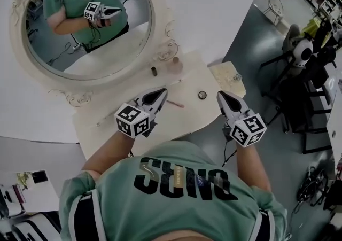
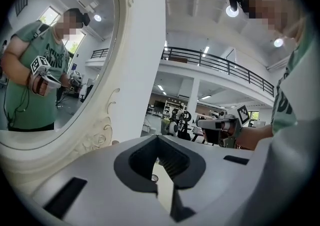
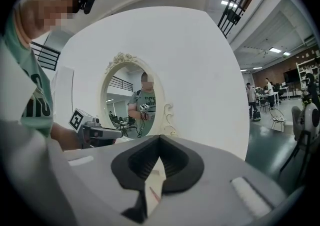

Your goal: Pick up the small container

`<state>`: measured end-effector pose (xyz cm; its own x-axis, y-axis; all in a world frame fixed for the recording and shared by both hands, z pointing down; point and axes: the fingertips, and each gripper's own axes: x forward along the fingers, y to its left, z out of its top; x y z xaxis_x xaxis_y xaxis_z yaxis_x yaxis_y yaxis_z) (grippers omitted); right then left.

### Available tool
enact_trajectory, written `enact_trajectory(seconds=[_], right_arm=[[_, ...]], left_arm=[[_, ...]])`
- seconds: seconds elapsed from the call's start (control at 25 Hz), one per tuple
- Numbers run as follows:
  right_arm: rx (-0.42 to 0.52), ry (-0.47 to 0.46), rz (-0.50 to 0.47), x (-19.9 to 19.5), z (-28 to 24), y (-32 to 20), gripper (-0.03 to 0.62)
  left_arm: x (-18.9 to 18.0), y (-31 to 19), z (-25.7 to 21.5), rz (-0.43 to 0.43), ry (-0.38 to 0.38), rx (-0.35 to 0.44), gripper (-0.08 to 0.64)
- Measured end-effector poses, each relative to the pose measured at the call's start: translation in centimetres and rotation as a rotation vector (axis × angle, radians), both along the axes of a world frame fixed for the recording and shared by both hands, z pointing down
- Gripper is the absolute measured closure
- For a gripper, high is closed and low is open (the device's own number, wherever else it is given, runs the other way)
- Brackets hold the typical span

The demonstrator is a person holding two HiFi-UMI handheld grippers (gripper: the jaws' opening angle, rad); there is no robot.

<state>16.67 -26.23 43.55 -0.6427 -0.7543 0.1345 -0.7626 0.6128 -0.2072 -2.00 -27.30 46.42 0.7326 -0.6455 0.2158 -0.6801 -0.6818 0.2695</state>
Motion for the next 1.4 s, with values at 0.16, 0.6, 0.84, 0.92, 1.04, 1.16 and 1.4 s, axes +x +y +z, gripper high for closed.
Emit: enact_trajectory(seconds=[0.16, 0.6, 0.84, 0.92, 1.04, 1.16, 1.4], right_arm=[[-0.008, 0.008, 0.013, -0.3, 0.0, -0.2, 0.583], [-0.009, 0.006, 0.003, -0.2, 0.2, -1.6, 0.583], [-0.01, 0.007, -0.007, -0.6, 1.2, -3.3, 0.583], [-0.014, 0.007, -0.009, -0.7, 1.7, -3.9, 0.583], [-0.024, 0.001, -0.013, -1.1, 2.7, -4.8, 0.583], [-0.025, -0.006, -0.02, -1.6, 3.7, -5.6, 0.583], [-0.046, -0.025, -0.031, -2.5, 5.8, -7.0, 0.583]], left_arm=[[-0.3, -1.3, 0.2, 0.001, -0.007, 0.004, 0.555], [0.2, -3.9, 2.1, -0.04, -0.077, 0.008, 0.363], [1.3, -7.2, 4.7, -0.063, -0.119, -0.003, 0.348], [1.7, -8.5, 5.7, -0.071, -0.131, -0.007, 0.348], [2.1, -10.5, 7.4, -0.098, -0.147, -0.014, 0.348], [2.4, -12.3, 9.3, -0.127, -0.172, -0.02, 0.348], [3.0, -14.7, 12.8, -0.167, -0.198, -0.043, 0.347]])
